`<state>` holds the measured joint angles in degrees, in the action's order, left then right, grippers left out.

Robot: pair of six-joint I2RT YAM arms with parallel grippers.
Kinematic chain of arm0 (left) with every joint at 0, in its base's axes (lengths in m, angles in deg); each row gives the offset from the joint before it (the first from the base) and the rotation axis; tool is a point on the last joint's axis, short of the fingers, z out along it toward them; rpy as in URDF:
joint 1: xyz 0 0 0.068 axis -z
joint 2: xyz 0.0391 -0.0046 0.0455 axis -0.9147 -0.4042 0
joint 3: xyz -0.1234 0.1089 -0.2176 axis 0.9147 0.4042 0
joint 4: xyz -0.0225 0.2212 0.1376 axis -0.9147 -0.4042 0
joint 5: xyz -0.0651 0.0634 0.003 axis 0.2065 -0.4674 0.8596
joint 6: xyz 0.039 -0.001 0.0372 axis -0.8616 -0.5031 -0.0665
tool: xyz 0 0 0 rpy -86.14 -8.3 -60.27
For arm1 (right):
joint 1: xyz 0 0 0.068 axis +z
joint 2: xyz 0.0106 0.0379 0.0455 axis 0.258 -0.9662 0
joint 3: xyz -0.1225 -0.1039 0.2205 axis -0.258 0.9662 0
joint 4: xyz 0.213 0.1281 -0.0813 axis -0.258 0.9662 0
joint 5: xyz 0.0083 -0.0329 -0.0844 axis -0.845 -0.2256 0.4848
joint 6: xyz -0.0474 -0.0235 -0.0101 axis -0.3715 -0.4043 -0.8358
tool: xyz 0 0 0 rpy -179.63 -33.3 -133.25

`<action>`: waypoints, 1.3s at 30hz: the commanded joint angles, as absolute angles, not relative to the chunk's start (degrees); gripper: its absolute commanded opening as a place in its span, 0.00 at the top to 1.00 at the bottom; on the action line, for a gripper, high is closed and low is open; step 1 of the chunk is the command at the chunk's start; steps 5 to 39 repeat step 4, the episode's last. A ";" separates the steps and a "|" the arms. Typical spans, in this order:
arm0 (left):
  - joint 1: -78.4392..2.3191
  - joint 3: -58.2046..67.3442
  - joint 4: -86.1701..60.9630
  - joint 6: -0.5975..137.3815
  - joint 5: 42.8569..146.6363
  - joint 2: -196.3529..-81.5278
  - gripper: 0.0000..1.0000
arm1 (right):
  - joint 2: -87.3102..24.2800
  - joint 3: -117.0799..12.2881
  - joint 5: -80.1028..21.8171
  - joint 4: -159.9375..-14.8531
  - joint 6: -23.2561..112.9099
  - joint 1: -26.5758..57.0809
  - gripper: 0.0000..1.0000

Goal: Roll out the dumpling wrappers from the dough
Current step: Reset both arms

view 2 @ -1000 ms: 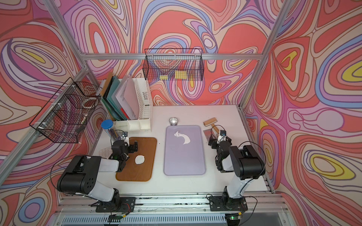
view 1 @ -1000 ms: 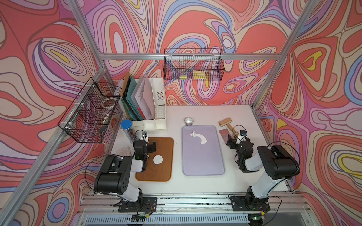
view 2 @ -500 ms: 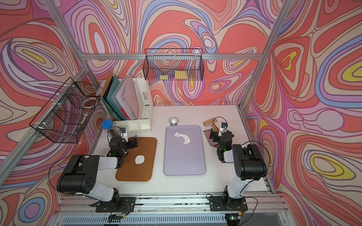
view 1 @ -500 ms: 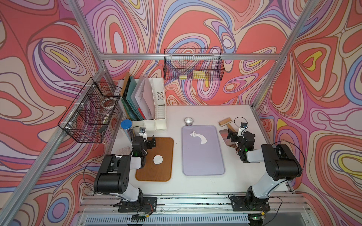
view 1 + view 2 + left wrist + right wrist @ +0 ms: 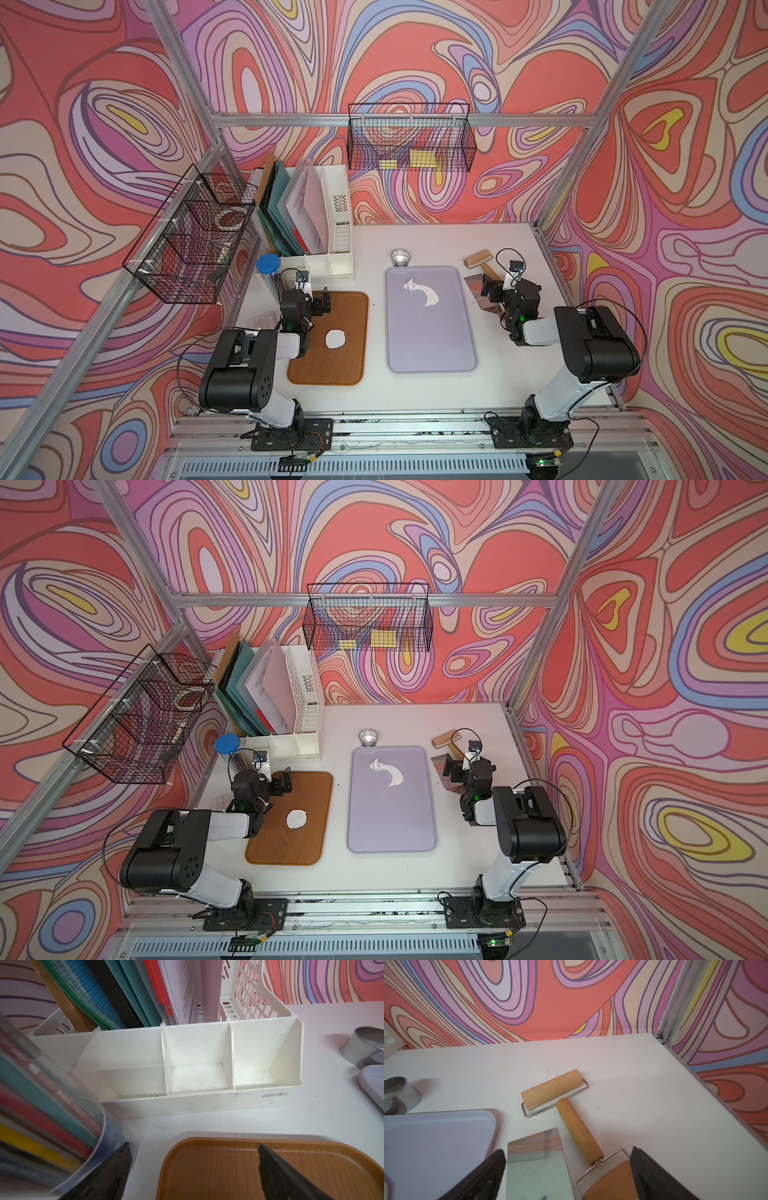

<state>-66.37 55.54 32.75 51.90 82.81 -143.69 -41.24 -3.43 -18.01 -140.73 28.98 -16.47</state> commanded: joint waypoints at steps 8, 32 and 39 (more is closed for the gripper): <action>-66.60 55.62 33.23 52.39 83.62 -143.55 0.00 | -40.56 -3.09 -18.24 -140.31 28.76 -16.36 0.02; -66.60 55.62 33.23 52.39 83.62 -143.55 0.00 | -40.56 -3.09 -18.24 -140.31 28.76 -16.36 0.02; -66.60 55.62 33.23 52.39 83.62 -143.55 0.00 | -40.56 -3.09 -18.24 -140.31 28.76 -16.36 0.02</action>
